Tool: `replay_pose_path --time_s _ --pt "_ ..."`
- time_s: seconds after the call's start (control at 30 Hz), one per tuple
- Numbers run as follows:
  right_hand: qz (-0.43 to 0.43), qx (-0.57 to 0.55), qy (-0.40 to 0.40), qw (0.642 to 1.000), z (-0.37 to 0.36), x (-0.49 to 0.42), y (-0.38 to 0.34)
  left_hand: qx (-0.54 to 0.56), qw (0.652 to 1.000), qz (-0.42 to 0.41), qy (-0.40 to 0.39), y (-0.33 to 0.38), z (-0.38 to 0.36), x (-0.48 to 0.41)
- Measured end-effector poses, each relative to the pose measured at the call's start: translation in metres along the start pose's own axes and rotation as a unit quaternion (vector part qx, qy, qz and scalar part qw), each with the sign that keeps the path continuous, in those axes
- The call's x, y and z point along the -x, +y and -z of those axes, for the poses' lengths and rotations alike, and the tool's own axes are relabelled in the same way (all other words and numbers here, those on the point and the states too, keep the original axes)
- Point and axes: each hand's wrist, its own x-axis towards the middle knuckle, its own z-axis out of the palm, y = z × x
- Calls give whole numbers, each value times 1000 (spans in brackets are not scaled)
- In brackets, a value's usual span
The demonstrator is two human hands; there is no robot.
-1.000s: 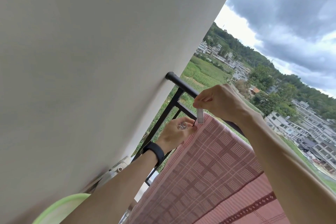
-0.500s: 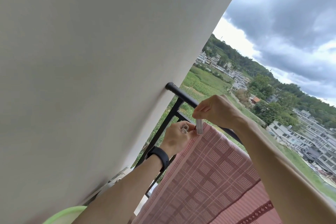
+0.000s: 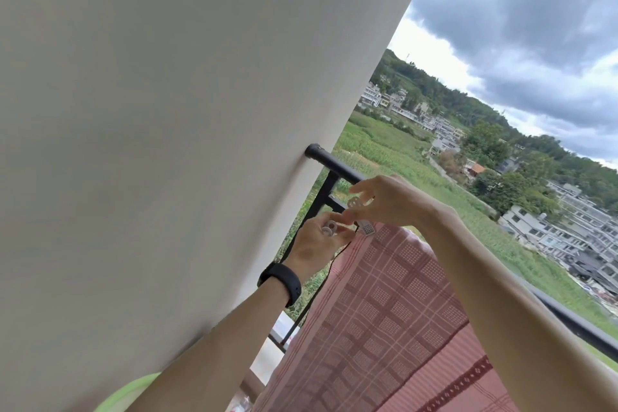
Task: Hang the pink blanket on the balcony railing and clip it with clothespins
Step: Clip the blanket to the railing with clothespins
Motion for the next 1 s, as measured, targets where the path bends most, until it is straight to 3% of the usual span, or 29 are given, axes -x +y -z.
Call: replay_pose_path --time_s 0.1,0.17,0.2,0.27,0.43,0.57,0.63,0.8,0.87,1.0 --pt "27 -45 162 985 -20 28 2 38 995 70 -57 -11 20 14" --pt "59 -126 275 951 -46 53 -2 16 991 92 -98 -25 33 25" --pt "69 -184 293 936 -62 65 -5 5 989 97 -109 -32 40 31" --pt "61 -291 255 920 -100 83 -10 -13 987 101 -125 -47 48 43" --pt "-27 -437 54 898 -199 97 -20 -76 989 88 -96 -85 61 65" --pt "-73 -525 51 847 -247 104 -28 -90 985 114 -97 -108 60 77" --pt "-78 -537 60 838 -259 104 -32 -92 983 123 -97 -121 61 78" --pt "-117 -499 76 855 -281 101 -23 -66 974 197 -86 -186 66 75" --pt "-136 -459 72 875 -290 100 -11 -89 965 235 -73 -221 67 73" --pt "-125 -372 34 919 -304 106 4 -148 940 282 -122 -269 60 64"
